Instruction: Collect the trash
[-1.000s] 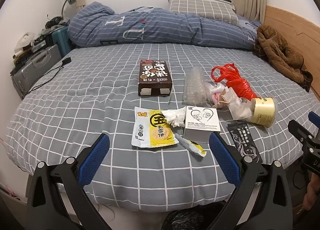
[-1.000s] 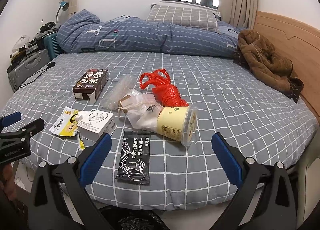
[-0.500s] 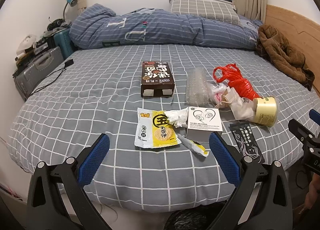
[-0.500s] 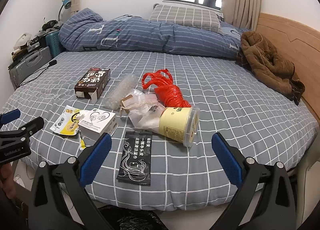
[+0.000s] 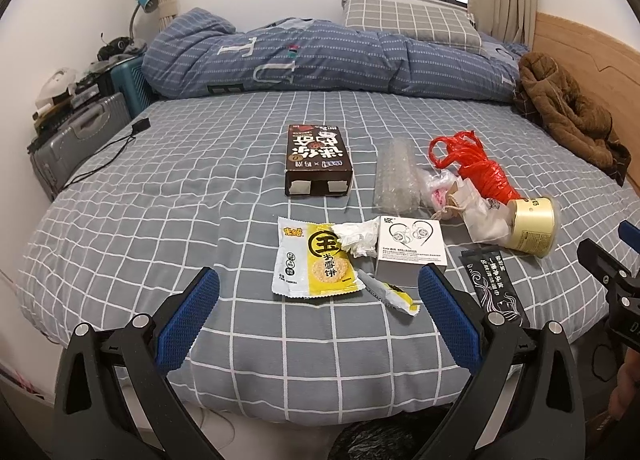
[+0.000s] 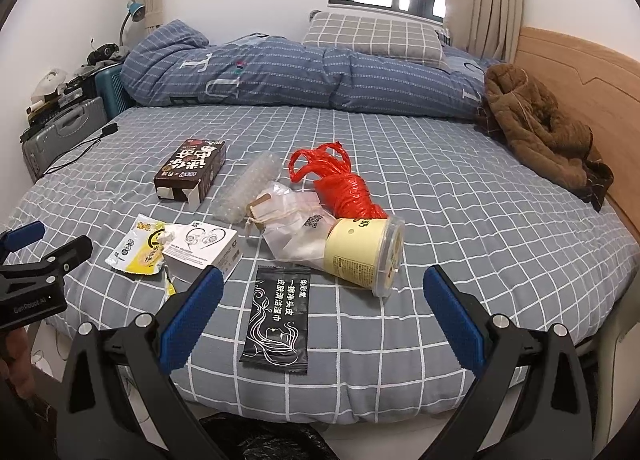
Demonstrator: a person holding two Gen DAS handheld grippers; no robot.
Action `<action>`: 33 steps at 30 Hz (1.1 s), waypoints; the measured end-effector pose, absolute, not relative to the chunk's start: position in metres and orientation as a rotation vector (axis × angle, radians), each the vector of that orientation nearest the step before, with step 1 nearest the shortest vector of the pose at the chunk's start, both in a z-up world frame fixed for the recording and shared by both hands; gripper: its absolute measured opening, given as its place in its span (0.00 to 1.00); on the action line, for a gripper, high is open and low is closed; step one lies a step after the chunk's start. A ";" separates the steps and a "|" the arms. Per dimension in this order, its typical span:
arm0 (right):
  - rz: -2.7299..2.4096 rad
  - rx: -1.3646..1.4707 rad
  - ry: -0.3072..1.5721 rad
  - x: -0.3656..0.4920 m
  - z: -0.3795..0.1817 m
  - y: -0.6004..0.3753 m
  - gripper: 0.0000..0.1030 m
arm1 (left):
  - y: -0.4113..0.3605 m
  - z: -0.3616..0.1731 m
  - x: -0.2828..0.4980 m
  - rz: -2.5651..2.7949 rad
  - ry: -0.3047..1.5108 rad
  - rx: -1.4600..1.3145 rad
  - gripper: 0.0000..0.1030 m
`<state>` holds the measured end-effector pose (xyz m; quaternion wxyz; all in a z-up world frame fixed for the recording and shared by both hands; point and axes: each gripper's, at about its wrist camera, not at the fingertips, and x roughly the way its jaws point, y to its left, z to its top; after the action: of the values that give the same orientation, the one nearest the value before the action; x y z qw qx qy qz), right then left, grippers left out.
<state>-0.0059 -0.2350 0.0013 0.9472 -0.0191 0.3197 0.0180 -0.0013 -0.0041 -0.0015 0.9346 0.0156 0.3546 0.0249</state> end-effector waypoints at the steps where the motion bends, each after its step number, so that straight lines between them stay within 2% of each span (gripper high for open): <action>1: 0.036 -0.037 0.651 -0.006 0.001 -0.235 0.93 | -0.004 -0.001 -0.001 0.050 0.725 0.032 0.95; 23: 0.032 -0.033 0.655 -0.004 0.000 -0.237 0.93 | -0.007 0.000 -0.001 0.043 0.736 0.031 0.95; 33: -0.033 -0.036 0.714 0.025 -0.015 -0.257 0.93 | -0.041 -0.022 0.033 0.000 0.806 0.013 0.95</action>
<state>0.0253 -0.2568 -0.0149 0.9367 -0.0177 0.3493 -0.0160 0.0335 -0.0406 -0.0221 0.9198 0.0061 0.3924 -0.0001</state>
